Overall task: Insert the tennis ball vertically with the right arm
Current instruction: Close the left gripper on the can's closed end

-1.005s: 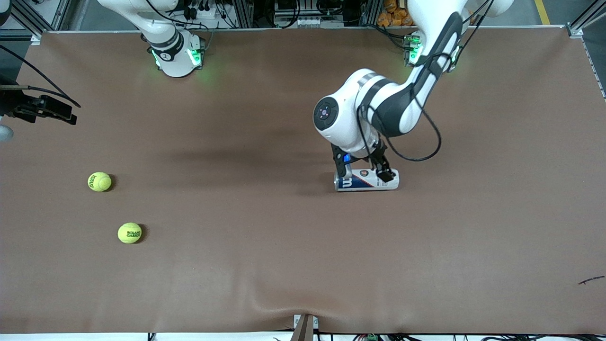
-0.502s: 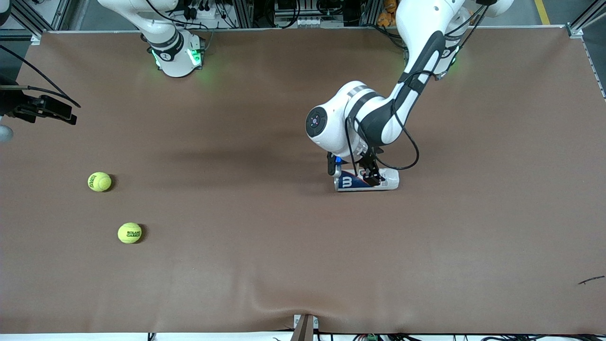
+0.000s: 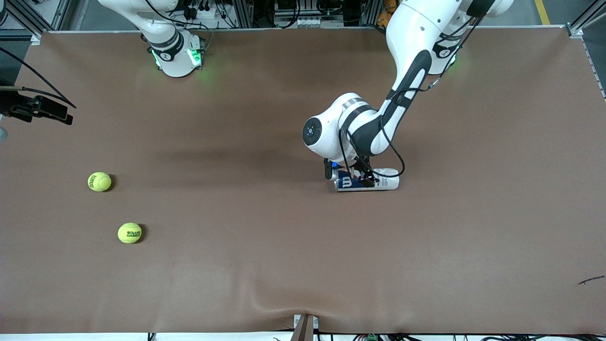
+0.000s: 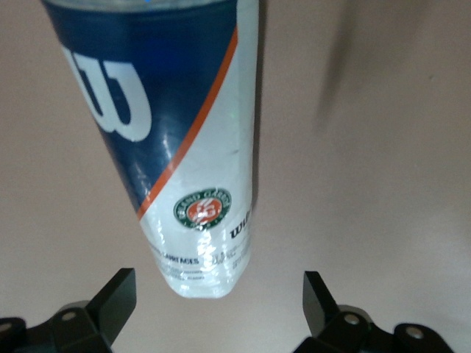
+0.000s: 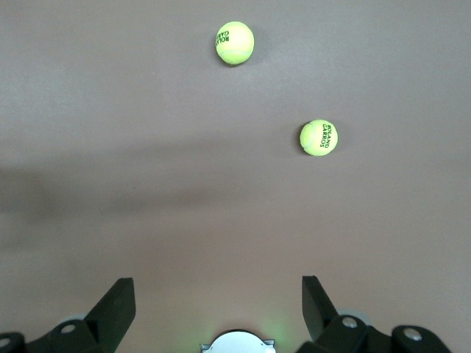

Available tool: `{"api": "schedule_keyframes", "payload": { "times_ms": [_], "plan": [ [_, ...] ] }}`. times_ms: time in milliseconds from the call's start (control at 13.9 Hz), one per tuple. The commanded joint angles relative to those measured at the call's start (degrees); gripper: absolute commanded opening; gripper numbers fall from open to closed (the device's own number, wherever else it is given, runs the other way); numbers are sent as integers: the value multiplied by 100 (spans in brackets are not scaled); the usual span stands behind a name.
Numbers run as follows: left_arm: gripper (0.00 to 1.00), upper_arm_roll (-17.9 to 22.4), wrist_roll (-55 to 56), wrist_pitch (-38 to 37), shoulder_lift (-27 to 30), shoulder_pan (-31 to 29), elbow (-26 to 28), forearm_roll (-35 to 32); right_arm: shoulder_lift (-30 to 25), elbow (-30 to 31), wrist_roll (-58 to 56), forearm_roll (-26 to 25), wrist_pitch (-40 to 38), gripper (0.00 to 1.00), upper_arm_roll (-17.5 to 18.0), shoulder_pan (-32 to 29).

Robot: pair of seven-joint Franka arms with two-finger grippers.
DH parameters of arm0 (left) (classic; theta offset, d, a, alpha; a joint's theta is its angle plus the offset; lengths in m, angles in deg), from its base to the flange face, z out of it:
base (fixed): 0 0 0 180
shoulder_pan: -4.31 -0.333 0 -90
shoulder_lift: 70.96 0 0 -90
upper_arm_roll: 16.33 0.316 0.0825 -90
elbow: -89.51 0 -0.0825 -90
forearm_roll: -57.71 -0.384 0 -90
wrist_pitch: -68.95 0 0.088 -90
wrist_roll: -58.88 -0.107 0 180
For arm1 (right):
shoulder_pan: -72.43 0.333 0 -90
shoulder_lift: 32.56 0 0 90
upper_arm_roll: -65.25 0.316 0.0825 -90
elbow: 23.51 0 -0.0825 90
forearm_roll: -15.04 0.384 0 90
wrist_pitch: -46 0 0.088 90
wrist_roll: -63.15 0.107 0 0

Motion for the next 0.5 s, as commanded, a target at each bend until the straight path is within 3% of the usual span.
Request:
{"api": "schedule_keyframes", "payload": {
  "times_ms": [0, 431],
  "plan": [
    [100, 28, 174, 31, -51, -1, -76, 33, -18, 20, -56, -52, -35, 100, 90, -117],
    [100, 45, 183, 374, -165, -19, -68, -12, -10, 29, -56, -52, -35, 100, 90, -117]
  ]
}}
